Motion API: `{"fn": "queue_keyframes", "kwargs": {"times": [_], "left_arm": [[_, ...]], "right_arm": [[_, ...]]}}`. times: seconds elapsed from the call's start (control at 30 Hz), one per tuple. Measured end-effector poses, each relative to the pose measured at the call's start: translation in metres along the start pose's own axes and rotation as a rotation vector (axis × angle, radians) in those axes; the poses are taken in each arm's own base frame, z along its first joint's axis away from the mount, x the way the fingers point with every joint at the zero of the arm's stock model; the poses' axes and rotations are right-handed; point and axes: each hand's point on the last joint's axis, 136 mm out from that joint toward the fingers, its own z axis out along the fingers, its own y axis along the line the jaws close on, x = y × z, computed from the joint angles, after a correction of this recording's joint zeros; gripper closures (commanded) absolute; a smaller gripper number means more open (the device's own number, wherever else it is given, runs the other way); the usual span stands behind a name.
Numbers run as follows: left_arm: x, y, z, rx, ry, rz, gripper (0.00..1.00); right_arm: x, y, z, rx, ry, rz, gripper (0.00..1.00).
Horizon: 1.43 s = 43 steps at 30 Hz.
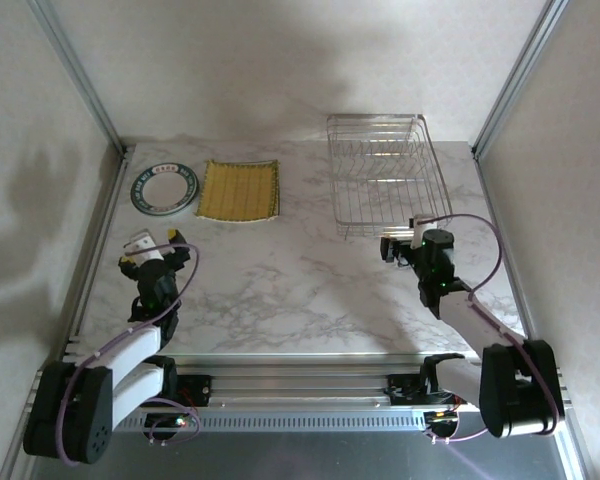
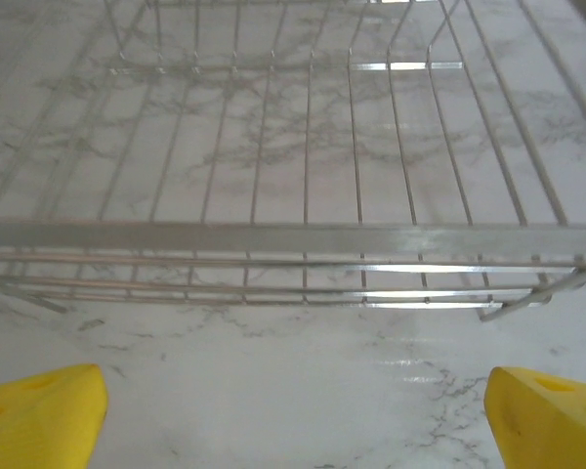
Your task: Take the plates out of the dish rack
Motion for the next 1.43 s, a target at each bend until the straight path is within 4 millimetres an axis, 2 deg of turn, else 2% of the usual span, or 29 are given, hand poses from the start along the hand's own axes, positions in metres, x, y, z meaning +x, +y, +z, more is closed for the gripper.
{"fn": "queue_keyframes", "kwargs": {"times": [0.1,0.27,0.47,0.57,0.93,1.43], "left_arm": [[0.003,0.007,0.010,-0.014,-0.005,-0.003,0.00],[0.028,0.012,0.030,-0.017,0.057,0.013,0.00],[0.034,-0.003,0.044,0.060,0.053,0.004,0.00],[0.034,-0.011,0.046,0.094,0.043,0.006,0.00],[0.023,-0.019,0.045,0.135,-0.019,-0.003,0.00],[0.023,-0.020,0.045,0.138,-0.019,0.000,0.00]], "right_arm": [[0.010,-0.004,0.014,0.010,0.020,0.011,0.01],[0.023,-0.016,0.037,0.037,0.065,0.040,0.01],[-0.003,-0.034,0.041,0.076,-0.048,0.059,0.01],[-0.001,-0.048,0.045,0.102,-0.075,0.083,0.01],[-0.003,-0.042,0.050,0.073,-0.135,0.067,0.01],[-0.004,-0.041,0.050,0.071,-0.138,0.059,0.01]]}}
